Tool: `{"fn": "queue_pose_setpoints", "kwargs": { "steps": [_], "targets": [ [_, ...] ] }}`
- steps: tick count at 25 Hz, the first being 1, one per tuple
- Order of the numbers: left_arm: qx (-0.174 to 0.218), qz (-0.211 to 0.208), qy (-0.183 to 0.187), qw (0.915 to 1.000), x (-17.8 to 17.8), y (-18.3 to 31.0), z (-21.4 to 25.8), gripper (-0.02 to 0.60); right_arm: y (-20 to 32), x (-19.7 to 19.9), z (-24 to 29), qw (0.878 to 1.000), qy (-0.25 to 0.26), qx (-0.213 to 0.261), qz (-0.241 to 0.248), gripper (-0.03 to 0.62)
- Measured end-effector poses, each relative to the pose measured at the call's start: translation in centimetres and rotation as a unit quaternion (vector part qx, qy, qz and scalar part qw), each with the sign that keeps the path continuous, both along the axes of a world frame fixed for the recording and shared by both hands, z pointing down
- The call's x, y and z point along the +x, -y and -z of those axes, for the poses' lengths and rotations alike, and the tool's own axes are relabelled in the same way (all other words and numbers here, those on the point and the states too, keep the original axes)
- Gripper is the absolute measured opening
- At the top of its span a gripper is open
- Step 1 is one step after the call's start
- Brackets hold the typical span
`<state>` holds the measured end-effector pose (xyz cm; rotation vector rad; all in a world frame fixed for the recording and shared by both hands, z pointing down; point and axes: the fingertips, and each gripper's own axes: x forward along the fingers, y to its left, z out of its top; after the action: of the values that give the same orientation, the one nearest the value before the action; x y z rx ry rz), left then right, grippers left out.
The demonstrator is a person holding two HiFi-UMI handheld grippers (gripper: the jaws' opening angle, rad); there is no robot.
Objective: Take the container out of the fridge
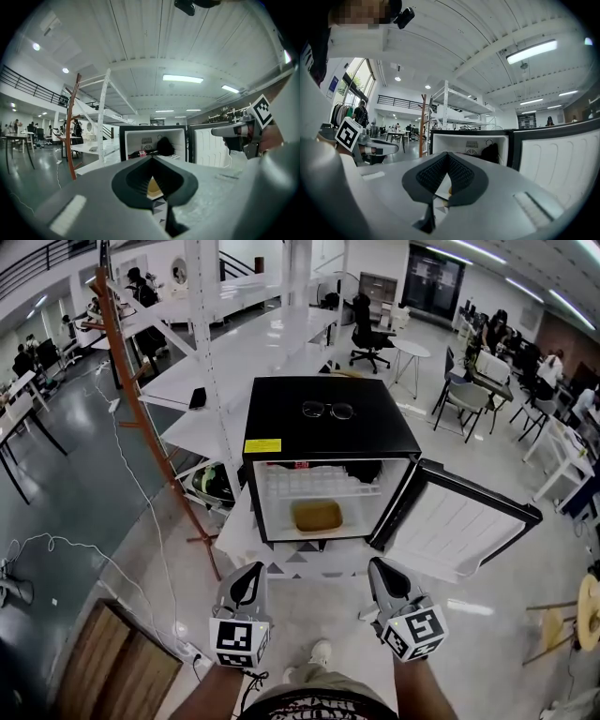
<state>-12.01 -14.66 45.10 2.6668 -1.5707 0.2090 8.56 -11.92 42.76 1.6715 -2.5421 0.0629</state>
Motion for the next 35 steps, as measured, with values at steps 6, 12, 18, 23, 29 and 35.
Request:
{"fn": "queue_pose_setpoints", "kwargs": {
  "steps": [6,12,18,23,29,35],
  "targets": [
    [-0.013,0.002,0.008,0.9999,1.1,0.4,-1.0,0.002,0.6,1.0,-0.6,1.000,0.008,-0.007,0.005,0.026],
    [-0.009,-0.004,0.011,0.9999,2.8,1.3,-0.7,0.002,0.7,1.8,-0.9,1.000,0.010,-0.015,0.013,0.026],
    [-0.008,-0.020,0.022,0.9995,5.0,1.9,-0.8,0.002,0.8,3.9,-1.2,1.000,0.020,-0.013,-0.001,0.026],
    [-0.002,-0.028,0.023,0.9993,6.7,3.1,-0.3,0.002,1.3,4.8,-1.4,1.000,0.024,-0.013,-0.005,0.026],
    [-0.010,-0.040,0.025,0.9988,7.7,4.3,-1.0,0.001,2.5,5.4,-2.0,0.999,0.025,-0.021,-0.009,0.026],
    [-0.008,-0.032,0.027,0.9991,7.5,6.5,-0.8,0.002,4.9,5.9,-1.7,0.999,0.027,-0.018,-0.007,0.026]
  ]
}}
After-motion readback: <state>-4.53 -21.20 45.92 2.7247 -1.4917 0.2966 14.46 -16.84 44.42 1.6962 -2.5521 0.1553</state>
